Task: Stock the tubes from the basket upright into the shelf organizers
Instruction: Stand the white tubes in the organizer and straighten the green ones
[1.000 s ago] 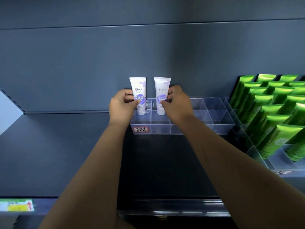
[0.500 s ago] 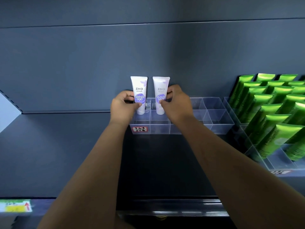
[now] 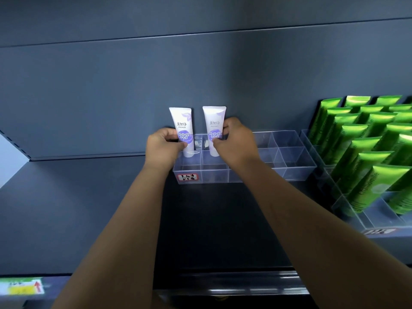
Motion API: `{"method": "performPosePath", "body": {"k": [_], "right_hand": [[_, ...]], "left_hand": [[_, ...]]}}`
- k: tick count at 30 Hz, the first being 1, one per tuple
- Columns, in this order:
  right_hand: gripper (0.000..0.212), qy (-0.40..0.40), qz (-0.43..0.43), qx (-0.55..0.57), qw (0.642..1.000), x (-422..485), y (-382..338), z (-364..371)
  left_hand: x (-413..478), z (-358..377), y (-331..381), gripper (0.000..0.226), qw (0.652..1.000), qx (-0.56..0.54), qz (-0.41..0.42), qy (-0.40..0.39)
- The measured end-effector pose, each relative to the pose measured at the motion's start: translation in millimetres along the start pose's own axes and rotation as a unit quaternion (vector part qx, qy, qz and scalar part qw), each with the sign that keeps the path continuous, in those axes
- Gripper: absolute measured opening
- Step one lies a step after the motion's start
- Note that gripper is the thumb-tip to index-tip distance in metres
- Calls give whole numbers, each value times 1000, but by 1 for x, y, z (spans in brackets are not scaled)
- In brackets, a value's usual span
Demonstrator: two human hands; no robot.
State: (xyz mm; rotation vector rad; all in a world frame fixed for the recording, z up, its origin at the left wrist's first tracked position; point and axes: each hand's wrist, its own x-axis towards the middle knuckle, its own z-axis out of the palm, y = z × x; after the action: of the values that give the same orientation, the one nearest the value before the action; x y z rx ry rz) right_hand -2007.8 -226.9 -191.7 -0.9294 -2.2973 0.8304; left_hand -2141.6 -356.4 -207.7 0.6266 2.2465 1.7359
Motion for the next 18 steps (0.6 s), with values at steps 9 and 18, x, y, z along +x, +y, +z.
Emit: {"method": "performPosePath", "body": {"k": [9, 18], "right_hand": [[42, 1, 5, 11, 1000, -2, 0, 1], [38, 124, -66, -163, 977, -28, -33, -18]], "left_hand": [[0, -2, 4, 24, 999, 16, -36, 15], [-49, -21, 36, 37, 966, 223, -20, 133]]}}
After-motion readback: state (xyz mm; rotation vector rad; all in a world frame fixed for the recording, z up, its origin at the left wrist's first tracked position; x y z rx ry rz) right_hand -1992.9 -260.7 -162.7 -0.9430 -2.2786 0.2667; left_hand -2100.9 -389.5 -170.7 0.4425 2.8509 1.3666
